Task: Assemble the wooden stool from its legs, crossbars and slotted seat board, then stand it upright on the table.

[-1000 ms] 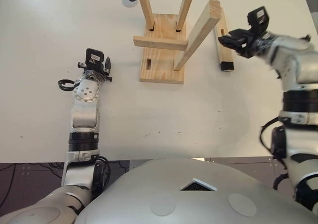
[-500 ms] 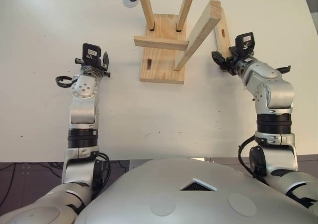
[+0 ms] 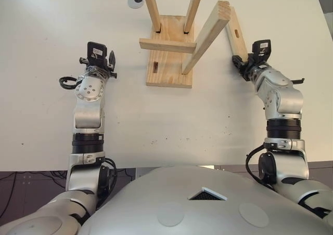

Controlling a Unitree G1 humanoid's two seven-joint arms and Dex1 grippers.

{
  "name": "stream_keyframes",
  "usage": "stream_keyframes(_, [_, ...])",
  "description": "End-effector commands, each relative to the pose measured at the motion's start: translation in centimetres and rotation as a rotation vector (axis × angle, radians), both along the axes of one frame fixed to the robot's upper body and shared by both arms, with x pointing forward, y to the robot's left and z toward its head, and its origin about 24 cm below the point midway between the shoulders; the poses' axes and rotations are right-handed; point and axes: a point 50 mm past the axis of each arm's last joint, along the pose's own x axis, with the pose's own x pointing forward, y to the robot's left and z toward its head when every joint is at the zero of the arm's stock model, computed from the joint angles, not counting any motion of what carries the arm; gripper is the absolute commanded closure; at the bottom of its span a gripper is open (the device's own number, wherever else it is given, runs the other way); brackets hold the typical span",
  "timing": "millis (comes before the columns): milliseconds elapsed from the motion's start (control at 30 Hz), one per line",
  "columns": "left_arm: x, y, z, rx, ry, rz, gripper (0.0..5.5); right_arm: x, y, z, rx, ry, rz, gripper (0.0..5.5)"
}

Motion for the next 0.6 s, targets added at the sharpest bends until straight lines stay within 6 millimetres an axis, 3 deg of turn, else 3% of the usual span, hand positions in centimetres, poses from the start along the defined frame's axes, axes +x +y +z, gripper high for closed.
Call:
stream_keyframes(33, [1.8,-0.4,6.3,-0.151,-0.29,-0.043,3.23,1.9,0.6,6.1,0.111,-0.372,-0.001,3.44])
stream_keyframes(100, [2.4,-0.2,11.0,-0.309,-0.453,-0.114,3.23,2.8,1.4,11.2,0.18,-0.602,0.067,3.44])
stream_keyframes(233, [2.4,1.1,18.6,-0.596,-0.622,-0.329,2.95,3.0,2.8,18.5,0.33,-0.824,0.272,3.44])
stream_keyframes(333, [1.0,-0.4,23.7,-0.805,-0.65,-0.692,2.39,1.5,5.5,23.0,0.514,-0.842,0.652,3.44])
stream_keyframes(467, [0.4,-3.0,25.4,-0.976,-0.594,-0.951,1.73,-0.3,7.4,24.7,0.659,-0.722,1.017,3.44])
stream_keyframes(600, [-0.2,-5.2,24.9,-1.05,-0.51,-1.111,1.37,-1.4,7.9,24.9,0.744,-0.621,1.179,3.44])
